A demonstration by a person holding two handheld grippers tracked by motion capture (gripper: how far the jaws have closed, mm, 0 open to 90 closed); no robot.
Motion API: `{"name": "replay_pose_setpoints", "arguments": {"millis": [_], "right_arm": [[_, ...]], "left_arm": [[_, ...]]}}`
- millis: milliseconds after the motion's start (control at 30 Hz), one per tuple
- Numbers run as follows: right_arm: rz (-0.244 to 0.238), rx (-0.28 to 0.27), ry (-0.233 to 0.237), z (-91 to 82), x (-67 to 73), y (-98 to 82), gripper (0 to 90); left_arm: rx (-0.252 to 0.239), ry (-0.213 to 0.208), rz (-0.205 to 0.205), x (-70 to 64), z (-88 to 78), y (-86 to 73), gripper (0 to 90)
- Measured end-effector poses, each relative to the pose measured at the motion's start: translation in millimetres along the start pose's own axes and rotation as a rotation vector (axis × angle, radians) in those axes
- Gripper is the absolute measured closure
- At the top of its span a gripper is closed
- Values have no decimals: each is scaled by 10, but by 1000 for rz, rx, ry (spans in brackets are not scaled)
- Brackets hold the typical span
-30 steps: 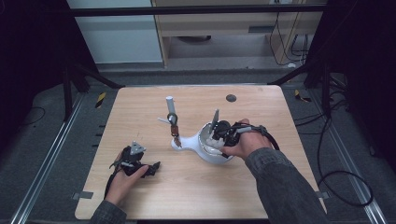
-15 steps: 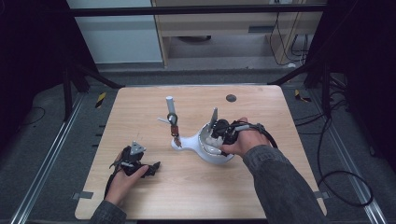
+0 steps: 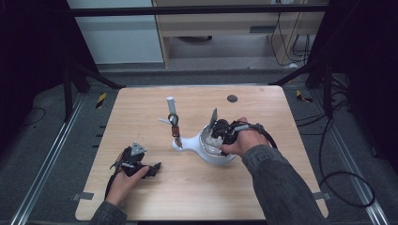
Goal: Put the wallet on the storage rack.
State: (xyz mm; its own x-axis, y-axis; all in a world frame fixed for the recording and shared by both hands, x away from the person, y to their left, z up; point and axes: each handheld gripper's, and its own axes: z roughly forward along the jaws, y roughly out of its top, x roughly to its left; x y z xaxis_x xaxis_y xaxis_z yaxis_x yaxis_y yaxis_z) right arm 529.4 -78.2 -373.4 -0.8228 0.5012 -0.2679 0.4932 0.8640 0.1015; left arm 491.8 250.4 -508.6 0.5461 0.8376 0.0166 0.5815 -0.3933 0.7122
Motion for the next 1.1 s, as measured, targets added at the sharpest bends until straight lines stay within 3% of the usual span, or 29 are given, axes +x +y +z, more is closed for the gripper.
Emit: {"name": "replay_pose_setpoints", "arguments": {"millis": [1100], "right_arm": [[-18,18,-7,119,4,116,306]], "left_arm": [[0,-5,4,-3,0,1,0]]}}
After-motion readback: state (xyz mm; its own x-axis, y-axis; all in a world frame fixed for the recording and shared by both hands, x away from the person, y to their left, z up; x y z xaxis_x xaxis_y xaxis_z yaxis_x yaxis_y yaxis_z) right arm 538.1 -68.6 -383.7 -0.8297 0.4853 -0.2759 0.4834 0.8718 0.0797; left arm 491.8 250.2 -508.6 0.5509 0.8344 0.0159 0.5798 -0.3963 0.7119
